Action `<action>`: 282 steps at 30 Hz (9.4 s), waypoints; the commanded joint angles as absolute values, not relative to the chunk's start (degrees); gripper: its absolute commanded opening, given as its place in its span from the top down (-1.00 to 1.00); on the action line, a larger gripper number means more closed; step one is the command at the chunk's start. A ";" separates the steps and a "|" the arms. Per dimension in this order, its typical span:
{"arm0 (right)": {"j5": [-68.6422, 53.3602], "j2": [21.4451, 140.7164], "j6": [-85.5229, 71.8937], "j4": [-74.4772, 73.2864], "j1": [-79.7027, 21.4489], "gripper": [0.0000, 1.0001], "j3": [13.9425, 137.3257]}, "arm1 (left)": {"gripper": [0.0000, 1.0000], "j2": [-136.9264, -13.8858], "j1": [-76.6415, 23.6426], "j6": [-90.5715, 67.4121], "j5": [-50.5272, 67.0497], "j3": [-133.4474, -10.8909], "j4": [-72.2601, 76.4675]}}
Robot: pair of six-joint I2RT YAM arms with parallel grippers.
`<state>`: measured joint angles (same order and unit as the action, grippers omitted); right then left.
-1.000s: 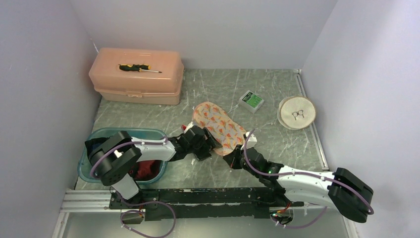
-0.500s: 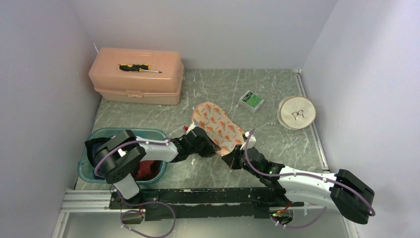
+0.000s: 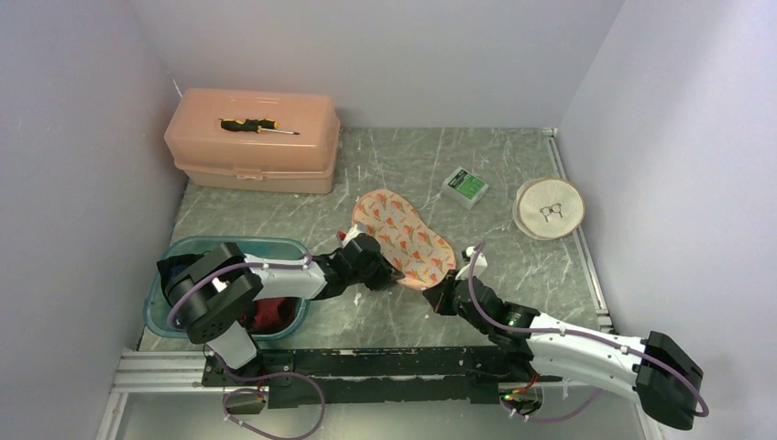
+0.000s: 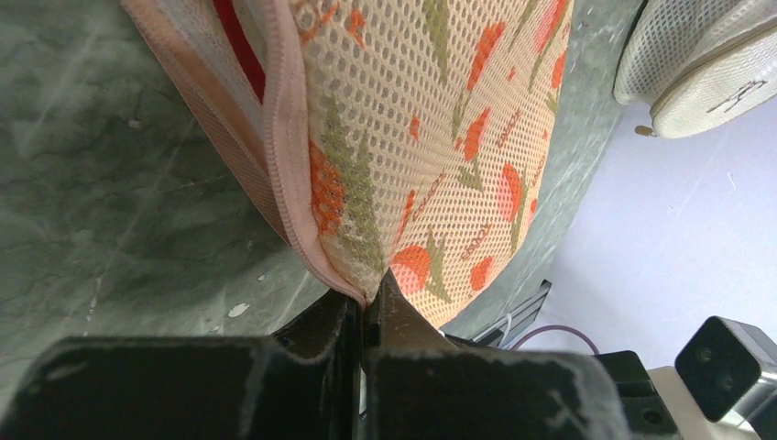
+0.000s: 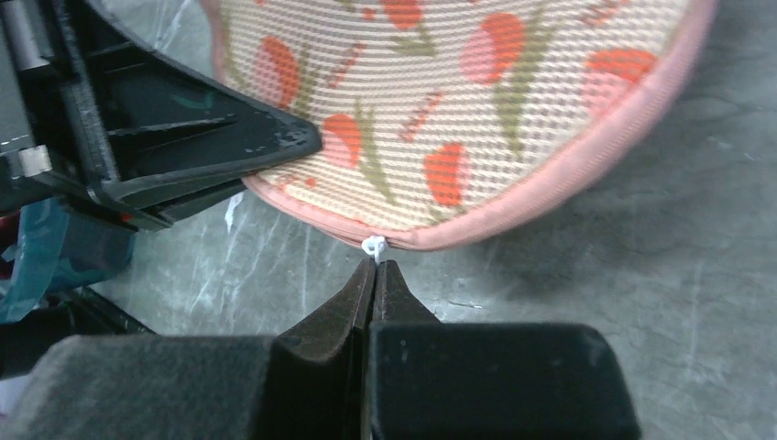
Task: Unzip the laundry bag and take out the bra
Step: Unzip the laundry bag at the center of the board, then open the laundry bag at the center of the board.
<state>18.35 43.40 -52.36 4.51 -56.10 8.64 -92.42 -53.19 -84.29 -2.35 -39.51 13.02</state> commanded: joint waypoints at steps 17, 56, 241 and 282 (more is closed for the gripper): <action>17.70 43.06 -45.08 7.52 -57.85 1.00 9.95 | 0.93 -96.05 -42.84 -49.09 10.24 -53.48 -3.12; 14.10 60.10 -48.25 14.77 -59.76 1.00 18.25 | -0.56 -90.99 -49.22 -79.60 4.57 -42.01 9.72; 9.49 41.26 -54.43 8.78 -34.46 -0.51 8.49 | 0.95 -83.00 -32.26 -40.11 10.02 -45.15 3.66; 9.23 37.10 -49.93 -11.40 -30.89 -0.61 24.87 | 0.95 -74.30 -68.00 0.12 -40.78 -45.92 12.27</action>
<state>5.30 42.30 -50.09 -0.01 -31.29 24.84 -70.39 -62.78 -16.51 -35.33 -43.07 1.34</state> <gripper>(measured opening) 0.801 0.036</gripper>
